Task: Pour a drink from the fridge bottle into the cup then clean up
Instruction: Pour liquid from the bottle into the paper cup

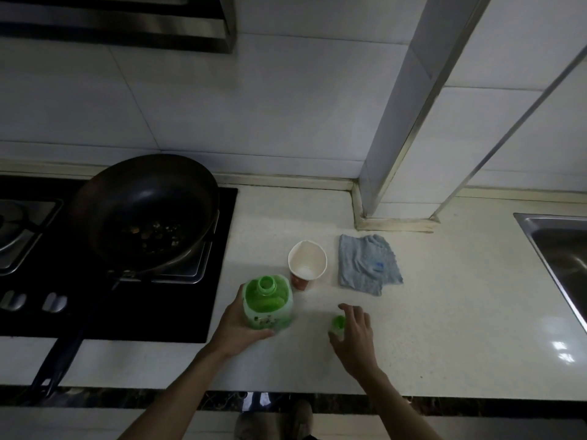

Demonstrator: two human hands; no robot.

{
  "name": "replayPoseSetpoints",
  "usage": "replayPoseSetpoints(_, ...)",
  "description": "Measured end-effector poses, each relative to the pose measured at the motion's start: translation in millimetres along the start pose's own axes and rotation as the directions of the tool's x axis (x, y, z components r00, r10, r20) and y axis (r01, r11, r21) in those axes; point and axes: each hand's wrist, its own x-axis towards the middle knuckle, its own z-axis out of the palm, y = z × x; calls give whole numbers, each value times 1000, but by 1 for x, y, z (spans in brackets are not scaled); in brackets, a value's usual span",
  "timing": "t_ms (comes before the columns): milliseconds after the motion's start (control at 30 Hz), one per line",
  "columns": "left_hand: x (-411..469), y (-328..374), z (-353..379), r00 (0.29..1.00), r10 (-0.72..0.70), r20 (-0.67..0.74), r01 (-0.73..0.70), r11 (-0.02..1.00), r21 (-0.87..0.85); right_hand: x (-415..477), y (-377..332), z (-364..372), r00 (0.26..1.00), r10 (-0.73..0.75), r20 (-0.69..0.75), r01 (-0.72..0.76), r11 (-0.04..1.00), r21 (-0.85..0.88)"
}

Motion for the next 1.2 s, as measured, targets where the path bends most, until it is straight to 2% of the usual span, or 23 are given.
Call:
replayPoseSetpoints(100,0,-1,2,999,-41,-12,40,999,-20,-7,-25,-7,998,-59,-9,59,989,138)
replayPoseSetpoints(233,0,-5,0,997,-77,-17,75,995,-66,-21,-78,-14,973,-193,129,145,938,315)
replayPoseSetpoints(333,-2,4,-3,999,-38,-24,38,999,-29,-29,-101,-10,959,-194,208,84,892,444)
replayPoseSetpoints(500,-4,30,-18,998,54,34,-58,991,123,-33,-109,-9,968,-131,216,-8,839,544)
replayPoseSetpoints(667,-11,60,-41,991,115,64,-127,963,238,-27,-125,-17,970,-131,206,-61,687,724)
replayPoseSetpoints(800,-13,79,-60,986,141,93,-168,875,454,-21,-142,-15,976,-78,202,-138,497,857)
replayPoseSetpoints(1200,-19,111,-85,972,230,52,-177,562,808,-4,-175,-5,933,-25,360,-342,254,905)
